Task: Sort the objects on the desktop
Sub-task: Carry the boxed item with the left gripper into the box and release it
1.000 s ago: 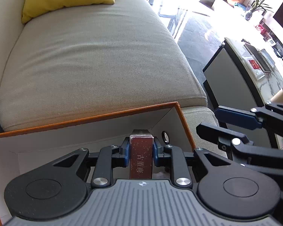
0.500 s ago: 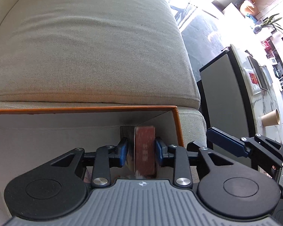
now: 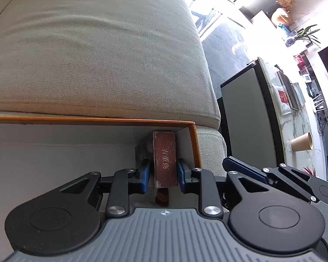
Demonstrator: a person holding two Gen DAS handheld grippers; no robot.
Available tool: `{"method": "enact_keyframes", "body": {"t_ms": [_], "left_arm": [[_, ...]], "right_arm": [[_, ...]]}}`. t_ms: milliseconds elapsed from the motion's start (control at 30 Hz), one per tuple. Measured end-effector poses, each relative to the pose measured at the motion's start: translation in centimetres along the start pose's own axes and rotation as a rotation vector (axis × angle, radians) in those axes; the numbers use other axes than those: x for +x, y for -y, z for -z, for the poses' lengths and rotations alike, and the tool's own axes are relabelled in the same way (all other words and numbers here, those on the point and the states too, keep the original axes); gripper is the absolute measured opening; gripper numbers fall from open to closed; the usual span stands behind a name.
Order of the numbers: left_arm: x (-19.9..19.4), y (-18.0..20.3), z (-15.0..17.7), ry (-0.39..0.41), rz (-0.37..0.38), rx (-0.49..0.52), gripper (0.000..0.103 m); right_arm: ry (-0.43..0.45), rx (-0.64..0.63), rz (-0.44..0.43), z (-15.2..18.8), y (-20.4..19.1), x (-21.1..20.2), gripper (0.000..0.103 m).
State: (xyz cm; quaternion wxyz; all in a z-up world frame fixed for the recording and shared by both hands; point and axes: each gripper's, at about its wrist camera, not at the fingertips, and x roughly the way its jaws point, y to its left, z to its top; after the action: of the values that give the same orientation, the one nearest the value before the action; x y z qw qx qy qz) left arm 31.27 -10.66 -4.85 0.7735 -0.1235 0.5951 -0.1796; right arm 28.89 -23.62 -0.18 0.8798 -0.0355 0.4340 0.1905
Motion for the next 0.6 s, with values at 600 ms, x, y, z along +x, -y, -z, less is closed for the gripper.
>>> {"method": "enact_keyframes", "body": {"t_ms": [600], "left_arm": [[-1.4, -0.3, 0.4, 0.026, 0.053, -0.044, 0.03]], "right_arm": [[0.009, 0.0, 0.014, 0.5, -0.4, -1.2, 0.039]]}}
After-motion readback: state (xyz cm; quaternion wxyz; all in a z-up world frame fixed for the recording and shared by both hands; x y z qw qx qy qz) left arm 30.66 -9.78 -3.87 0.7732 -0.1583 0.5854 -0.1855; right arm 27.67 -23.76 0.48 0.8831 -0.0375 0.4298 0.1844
